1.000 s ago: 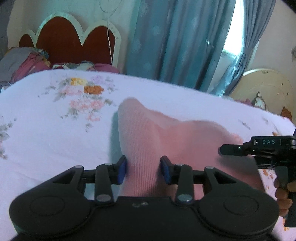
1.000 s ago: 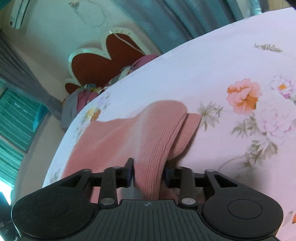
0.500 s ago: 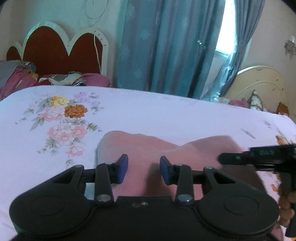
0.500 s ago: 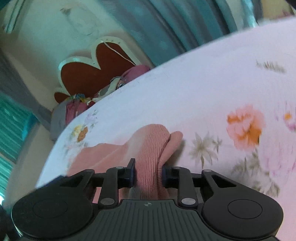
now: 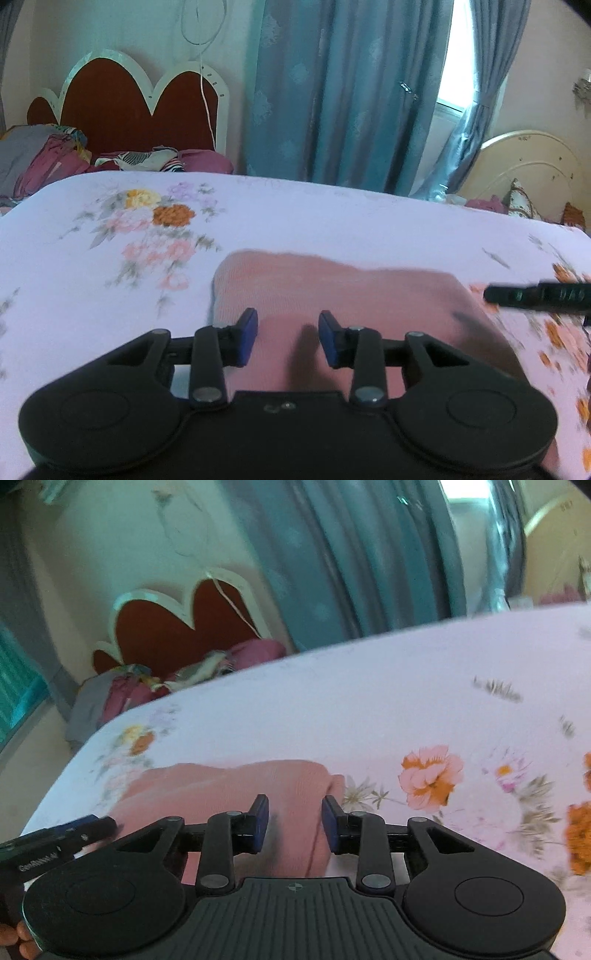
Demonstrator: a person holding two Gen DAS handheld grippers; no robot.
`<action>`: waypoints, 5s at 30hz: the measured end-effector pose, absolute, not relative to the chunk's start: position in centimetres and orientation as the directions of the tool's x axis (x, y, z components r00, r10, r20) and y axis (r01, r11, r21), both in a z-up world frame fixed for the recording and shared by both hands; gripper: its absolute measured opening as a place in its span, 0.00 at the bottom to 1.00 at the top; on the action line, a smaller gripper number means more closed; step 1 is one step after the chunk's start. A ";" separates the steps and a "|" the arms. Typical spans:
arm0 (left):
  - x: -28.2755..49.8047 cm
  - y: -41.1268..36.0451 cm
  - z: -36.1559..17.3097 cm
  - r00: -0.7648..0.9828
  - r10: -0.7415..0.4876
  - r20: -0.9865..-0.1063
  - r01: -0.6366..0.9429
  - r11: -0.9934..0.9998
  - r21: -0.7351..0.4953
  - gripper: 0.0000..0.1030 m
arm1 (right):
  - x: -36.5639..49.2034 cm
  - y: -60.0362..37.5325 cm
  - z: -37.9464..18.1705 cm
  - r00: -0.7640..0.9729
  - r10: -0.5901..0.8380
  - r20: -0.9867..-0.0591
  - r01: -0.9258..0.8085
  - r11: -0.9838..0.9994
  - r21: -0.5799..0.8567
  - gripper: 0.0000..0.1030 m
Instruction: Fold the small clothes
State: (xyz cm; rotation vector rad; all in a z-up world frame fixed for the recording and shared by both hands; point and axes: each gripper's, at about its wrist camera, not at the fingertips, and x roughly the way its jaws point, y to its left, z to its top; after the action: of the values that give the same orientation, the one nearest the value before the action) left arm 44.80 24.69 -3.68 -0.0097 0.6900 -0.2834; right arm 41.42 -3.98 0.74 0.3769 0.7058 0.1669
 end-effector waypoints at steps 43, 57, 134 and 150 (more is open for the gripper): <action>35.1 24.8 -8.0 0.689 -0.057 -0.722 0.110 0.994 0.026 1.00 | 30.6 7.3 -5.3 0.733 0.023 -0.679 -0.186 0.968 -0.169 0.30; 30.0 23.8 -6.6 0.687 0.137 -0.714 -0.089 0.991 0.104 0.99 | 25.6 5.0 -2.1 0.721 0.147 -0.677 -0.187 0.982 0.015 0.61; 0.2 25.1 14.4 0.835 0.023 -0.550 -0.011 1.000 0.025 0.99 | -5.5 1.6 17.8 0.896 0.177 -0.406 -0.138 0.983 0.123 1.00; 0.2 25.2 14.5 0.834 0.025 -0.551 -0.011 1.000 0.029 0.99 | -5.4 1.5 17.7 0.895 0.181 -0.407 -0.140 0.982 0.128 1.00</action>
State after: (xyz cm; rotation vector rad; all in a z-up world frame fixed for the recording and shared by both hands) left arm 0.18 25.16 14.48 0.0249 0.5839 0.0190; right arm -5.39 1.54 17.72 0.0960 0.4307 0.1669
